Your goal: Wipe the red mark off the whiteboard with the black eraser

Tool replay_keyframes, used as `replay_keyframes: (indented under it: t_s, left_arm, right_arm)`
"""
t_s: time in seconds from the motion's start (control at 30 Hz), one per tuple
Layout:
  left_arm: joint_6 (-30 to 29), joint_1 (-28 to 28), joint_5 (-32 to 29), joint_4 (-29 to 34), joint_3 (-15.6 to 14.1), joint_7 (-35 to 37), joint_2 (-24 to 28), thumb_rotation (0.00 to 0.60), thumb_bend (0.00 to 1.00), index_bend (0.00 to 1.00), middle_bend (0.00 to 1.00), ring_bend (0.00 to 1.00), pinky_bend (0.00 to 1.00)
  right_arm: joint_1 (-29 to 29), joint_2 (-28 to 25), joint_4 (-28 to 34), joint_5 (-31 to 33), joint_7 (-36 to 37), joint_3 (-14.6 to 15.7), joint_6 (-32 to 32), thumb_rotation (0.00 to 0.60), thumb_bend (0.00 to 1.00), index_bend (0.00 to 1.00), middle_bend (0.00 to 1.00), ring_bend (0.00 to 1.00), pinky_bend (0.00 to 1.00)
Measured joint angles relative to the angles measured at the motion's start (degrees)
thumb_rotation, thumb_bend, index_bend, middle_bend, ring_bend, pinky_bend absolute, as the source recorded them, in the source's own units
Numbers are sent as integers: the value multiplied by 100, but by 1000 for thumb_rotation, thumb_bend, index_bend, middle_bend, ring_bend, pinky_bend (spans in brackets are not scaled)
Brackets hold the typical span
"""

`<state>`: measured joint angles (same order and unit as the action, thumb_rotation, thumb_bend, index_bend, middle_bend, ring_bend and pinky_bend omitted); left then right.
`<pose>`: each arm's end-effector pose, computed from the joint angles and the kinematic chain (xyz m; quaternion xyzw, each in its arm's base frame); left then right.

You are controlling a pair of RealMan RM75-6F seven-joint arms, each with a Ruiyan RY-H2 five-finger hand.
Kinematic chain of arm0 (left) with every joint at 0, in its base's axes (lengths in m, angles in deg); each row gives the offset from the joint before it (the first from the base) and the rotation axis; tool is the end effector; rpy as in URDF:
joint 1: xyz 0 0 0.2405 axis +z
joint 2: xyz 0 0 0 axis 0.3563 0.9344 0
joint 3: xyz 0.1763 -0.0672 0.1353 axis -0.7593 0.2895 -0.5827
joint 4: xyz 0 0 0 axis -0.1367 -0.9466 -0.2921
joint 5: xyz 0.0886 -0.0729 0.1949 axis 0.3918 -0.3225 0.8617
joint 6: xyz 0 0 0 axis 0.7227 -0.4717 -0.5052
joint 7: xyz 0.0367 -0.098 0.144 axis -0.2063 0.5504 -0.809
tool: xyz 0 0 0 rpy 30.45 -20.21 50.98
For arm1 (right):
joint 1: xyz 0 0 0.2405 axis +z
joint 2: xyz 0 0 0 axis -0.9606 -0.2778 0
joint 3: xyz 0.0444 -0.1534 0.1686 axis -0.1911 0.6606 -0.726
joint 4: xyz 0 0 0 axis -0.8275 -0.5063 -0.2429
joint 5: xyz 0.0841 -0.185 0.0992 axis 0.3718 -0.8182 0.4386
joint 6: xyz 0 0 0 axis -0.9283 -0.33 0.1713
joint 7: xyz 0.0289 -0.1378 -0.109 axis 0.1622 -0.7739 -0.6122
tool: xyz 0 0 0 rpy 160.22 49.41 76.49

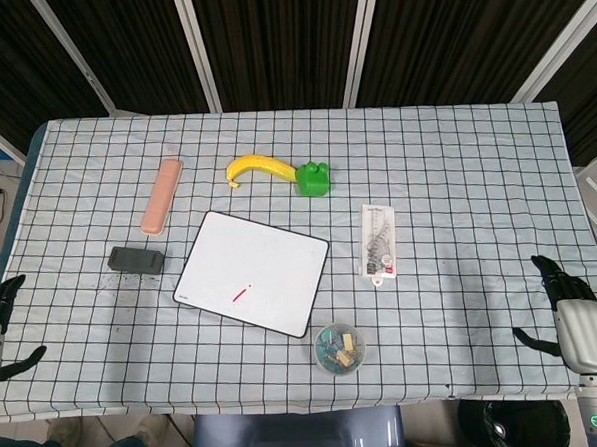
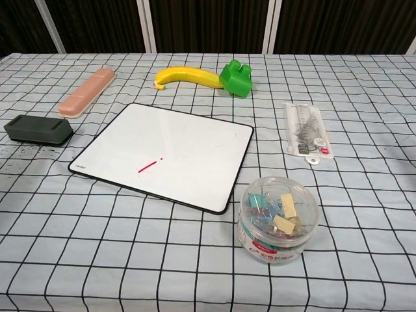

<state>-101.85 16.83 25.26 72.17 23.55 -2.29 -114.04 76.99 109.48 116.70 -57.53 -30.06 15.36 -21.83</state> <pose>-0.2838 0.2076 0.1435 -0.6123 -0.3683 -0.3526 0.6042 -0.2873 -0.2140 0.1328 0.5553 -0.4006 0.4131 0.6004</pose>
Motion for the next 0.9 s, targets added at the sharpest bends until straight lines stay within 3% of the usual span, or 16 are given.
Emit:
replay_keyframes:
  t_s: [0.3, 0.6, 0.9]
  left_arm:
    - [1105, -820, -263, 101, 302, -423, 41, 600, 108, 26, 110, 0, 19]
    - [2231, -1712, -1077, 24, 706, -1000, -91, 600, 107, 26, 111, 0, 15]
    - [3398, -2512, -1873, -666, 851, -1248, -414, 600, 108, 39, 140, 0, 12]
  right_arm:
    - [1, 0, 6, 31, -9, -5, 17, 600, 64, 98, 123, 218, 227]
    - [16, 12, 8, 56, -51, -10, 48, 600, 64, 98, 124, 218, 227]
    - [15, 27, 3, 97, -77, -27, 46, 600, 64, 98, 123, 218, 217]
